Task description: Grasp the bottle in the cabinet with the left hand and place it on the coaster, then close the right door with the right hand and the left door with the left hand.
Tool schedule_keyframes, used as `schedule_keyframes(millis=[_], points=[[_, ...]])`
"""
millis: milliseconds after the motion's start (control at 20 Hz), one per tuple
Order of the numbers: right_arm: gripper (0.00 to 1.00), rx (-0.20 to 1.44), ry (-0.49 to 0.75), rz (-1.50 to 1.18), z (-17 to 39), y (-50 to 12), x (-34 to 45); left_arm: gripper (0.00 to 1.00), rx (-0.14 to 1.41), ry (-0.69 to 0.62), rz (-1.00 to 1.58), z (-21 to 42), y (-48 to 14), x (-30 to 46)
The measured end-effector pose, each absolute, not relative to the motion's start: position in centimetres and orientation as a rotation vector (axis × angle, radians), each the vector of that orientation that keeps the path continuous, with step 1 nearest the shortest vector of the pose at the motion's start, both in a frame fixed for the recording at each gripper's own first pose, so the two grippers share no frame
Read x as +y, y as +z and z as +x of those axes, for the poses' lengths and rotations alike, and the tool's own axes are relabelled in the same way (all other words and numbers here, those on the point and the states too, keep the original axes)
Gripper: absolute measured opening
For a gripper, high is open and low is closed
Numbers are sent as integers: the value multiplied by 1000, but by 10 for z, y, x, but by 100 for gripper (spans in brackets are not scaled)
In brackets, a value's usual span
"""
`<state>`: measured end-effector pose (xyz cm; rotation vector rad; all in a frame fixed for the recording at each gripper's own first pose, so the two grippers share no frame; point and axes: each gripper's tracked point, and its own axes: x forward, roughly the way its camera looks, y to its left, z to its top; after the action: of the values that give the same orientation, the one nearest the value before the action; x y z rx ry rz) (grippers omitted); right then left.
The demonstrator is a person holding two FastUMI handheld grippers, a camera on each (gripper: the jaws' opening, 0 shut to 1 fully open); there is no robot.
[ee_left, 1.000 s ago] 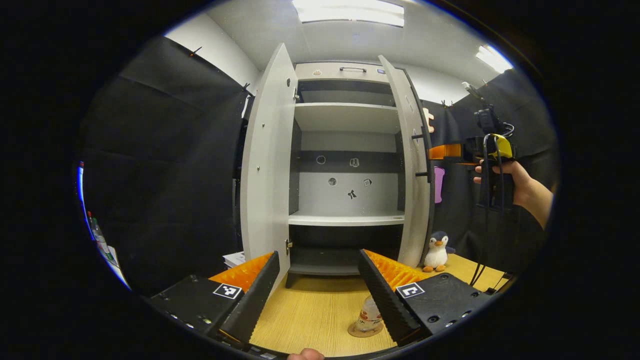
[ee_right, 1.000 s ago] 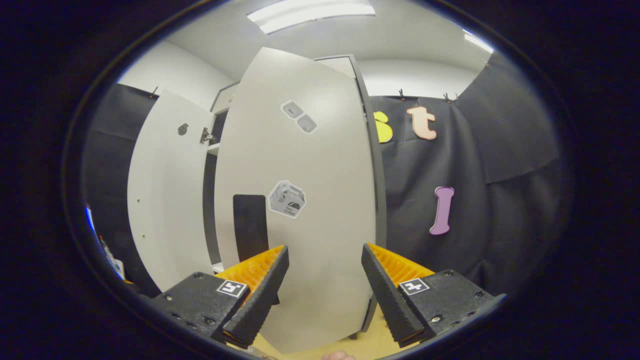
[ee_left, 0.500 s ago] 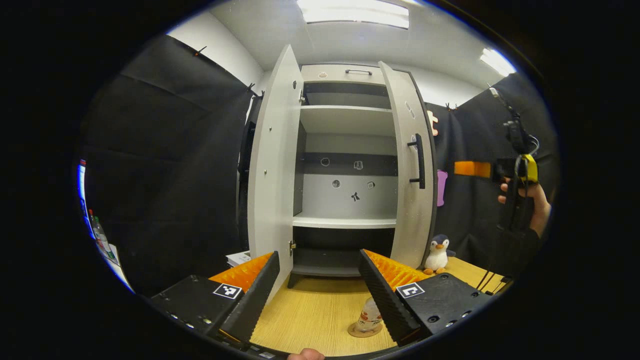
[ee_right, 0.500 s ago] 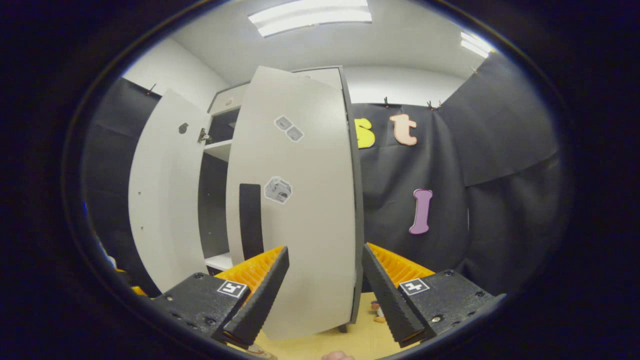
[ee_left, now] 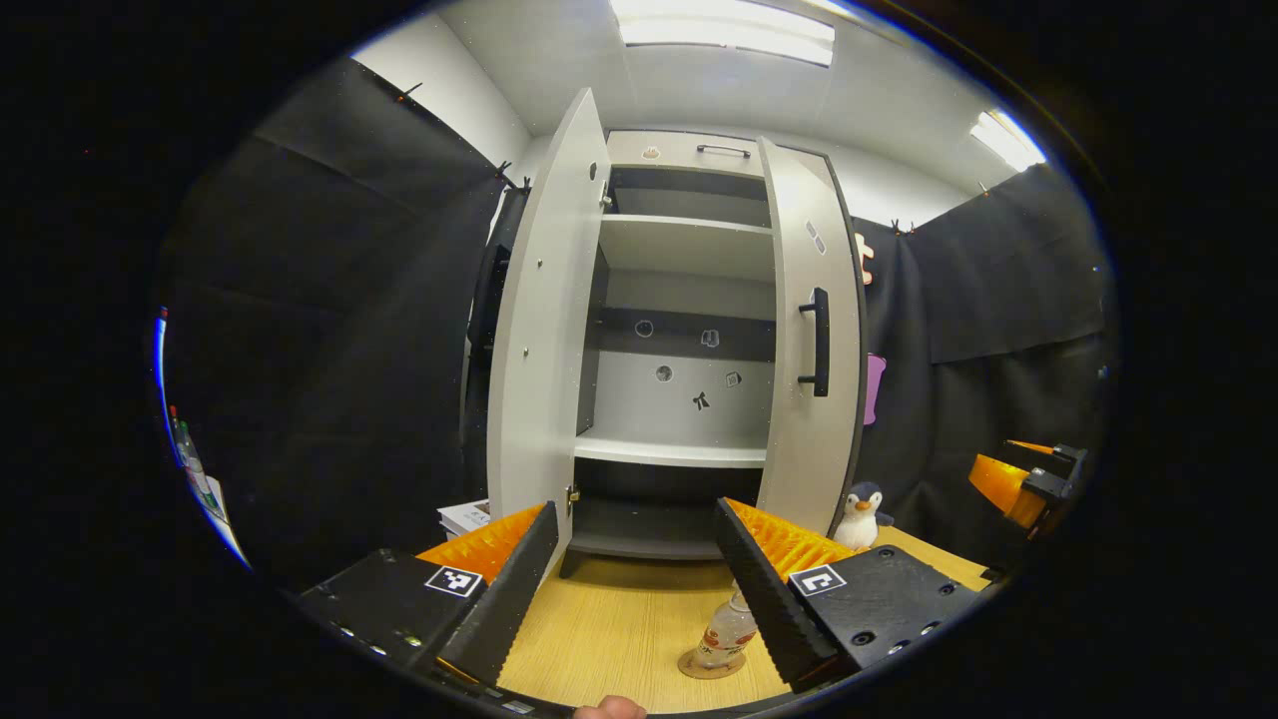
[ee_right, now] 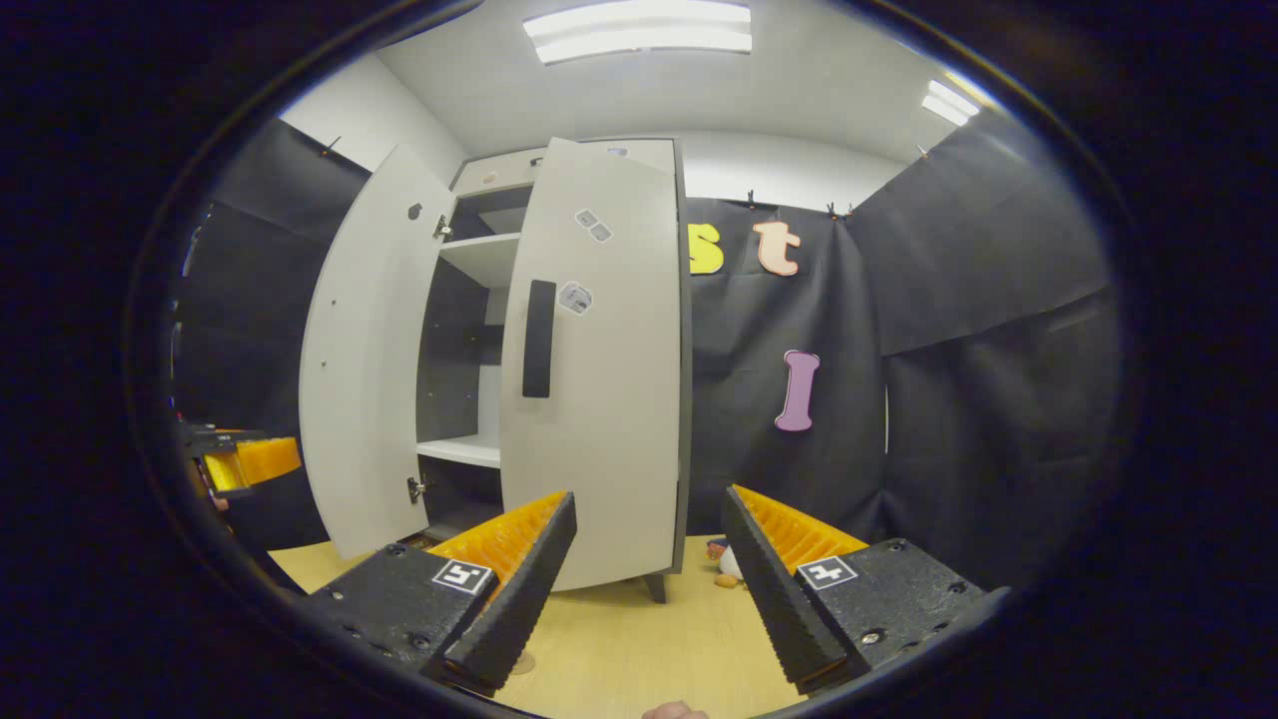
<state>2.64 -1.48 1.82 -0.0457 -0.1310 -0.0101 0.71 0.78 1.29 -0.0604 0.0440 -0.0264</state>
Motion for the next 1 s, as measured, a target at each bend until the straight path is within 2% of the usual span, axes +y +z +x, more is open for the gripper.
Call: schedule_keyframes(millis=[250,350,400,450,600,650,700,750,800,850,950,1000], points=[[96,-43,37,44,6,-31,1,94,33,-28,-144,7,26,20],[96,4,47,70,4,-49,5,95,4,-34,-213,11,45,34],[96,15,62,70,4,-51,8,99,-15,-29,-228,15,57,49],[96,24,78,66,5,-53,12,94,-38,7,-225,22,67,73],[93,27,87,43,3,-52,8,95,-71,152,-196,46,84,159],[96,21,93,40,2,-48,9,95,-74,183,-191,57,86,182],[96,14,102,40,1,-44,11,99,-76,211,-190,70,87,200],[93,8,105,39,1,-41,12,95,-76,239,-195,84,87,214],[93,1,103,38,1,-38,11,95,-76,256,-202,98,87,224],[99,-9,96,37,1,-33,10,95,-68,263,-212,110,87,231],[93,-30,77,37,4,-25,6,95,-54,263,-230,137,86,242],[93,-37,70,38,5,-23,5,95,-43,261,-234,148,84,245]])
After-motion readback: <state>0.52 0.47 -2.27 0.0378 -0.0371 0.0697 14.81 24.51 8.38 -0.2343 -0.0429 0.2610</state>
